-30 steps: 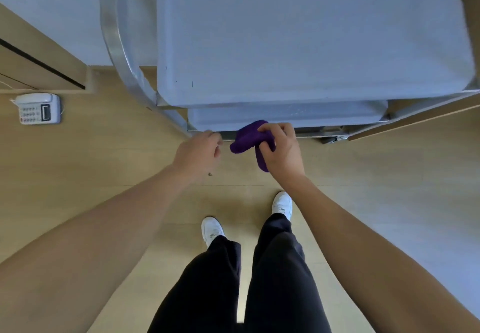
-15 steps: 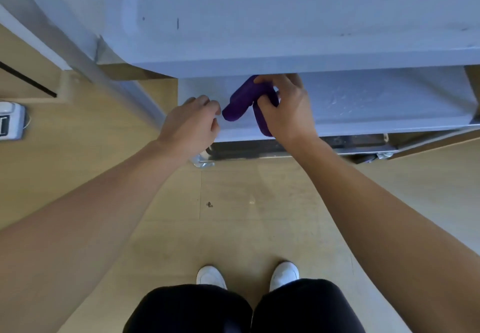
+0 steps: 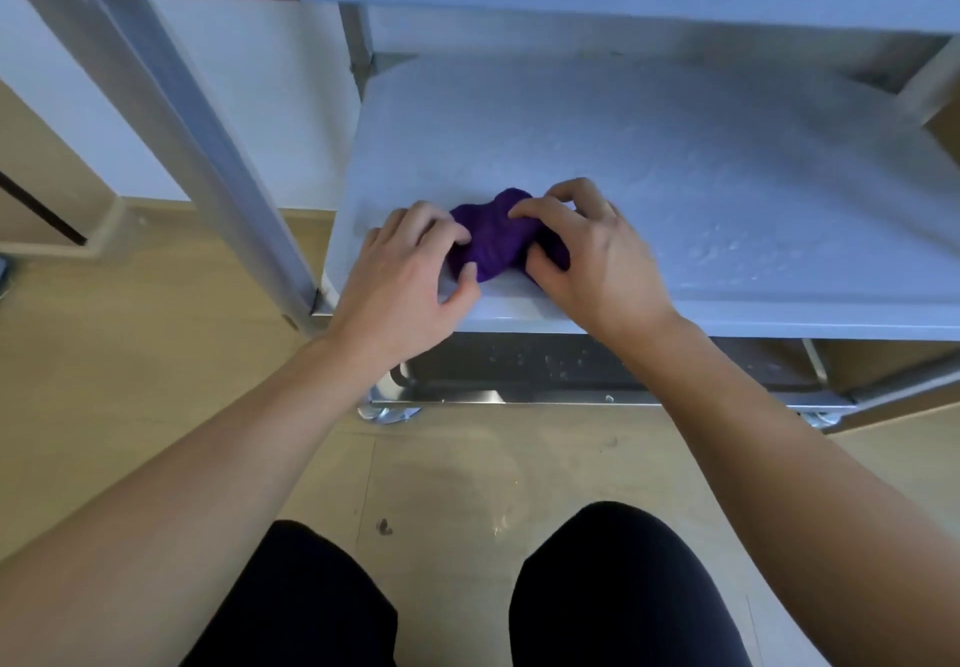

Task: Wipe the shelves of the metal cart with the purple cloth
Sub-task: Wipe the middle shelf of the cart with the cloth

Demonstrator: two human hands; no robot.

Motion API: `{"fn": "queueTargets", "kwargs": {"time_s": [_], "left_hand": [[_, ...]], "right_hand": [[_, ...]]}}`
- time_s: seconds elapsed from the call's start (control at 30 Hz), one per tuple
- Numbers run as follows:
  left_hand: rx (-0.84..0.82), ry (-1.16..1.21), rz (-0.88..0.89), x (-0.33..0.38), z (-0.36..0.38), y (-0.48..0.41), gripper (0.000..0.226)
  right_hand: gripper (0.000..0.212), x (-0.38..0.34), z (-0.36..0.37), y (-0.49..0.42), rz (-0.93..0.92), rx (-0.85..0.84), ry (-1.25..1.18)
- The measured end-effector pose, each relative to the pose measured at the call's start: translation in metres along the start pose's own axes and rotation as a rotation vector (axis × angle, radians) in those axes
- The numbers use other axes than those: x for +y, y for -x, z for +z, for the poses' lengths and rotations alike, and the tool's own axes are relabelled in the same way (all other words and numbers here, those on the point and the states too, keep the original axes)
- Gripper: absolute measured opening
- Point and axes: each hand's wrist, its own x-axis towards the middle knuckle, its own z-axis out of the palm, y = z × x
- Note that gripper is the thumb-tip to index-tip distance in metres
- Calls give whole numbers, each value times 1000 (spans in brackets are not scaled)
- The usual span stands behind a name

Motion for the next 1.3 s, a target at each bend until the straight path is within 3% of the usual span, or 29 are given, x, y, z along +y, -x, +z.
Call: {"fn": "queueTargets", "kwargs": {"time_s": [0.17,0.33,0.4,0.5,0.57,0.63,0.67,0.8,0.87,0.97,1.13,1.3], "left_hand": [[26,54,51,2,6,3,41],[-62,68,10,7,-4,-6,29],[-72,7,46,7,-13,-12,23],[54,-90,61,3,-32,-19,22],[87,-145,34,-1,-39,-15,23],[10,-173,-39,-5,-39,-2,25],[-34,-172,-85,-5,-35,7,26],[33,-156,-164,-3,-20,33,31],[85,-138,-211,-2,-16,37,32],[119,-110,-273,1,-14,39,34],[159,-142,-308,4,-12,39,42],[177,-206,-244,-3,0,39,11]], "right_hand": [[33,1,3,4,34,-3,-32],[57,-2,-8,5,179,-121,-197],[55,-6,-14,0,155,-36,-216],[52,-7,-20,-12,19,92,-8],[45,-2,-21,-15,-61,-74,70],[40,-3,-24,-12,-63,-361,72],[39,-8,-26,-11,-37,-428,39],[42,-42,-23,-11,-86,-233,-109],[46,-56,-11,-11,-97,-319,-115],[49,-66,10,1,20,-604,66],[50,-66,29,-22,34,-594,133],[50,-56,48,-61,80,-598,150]]}}
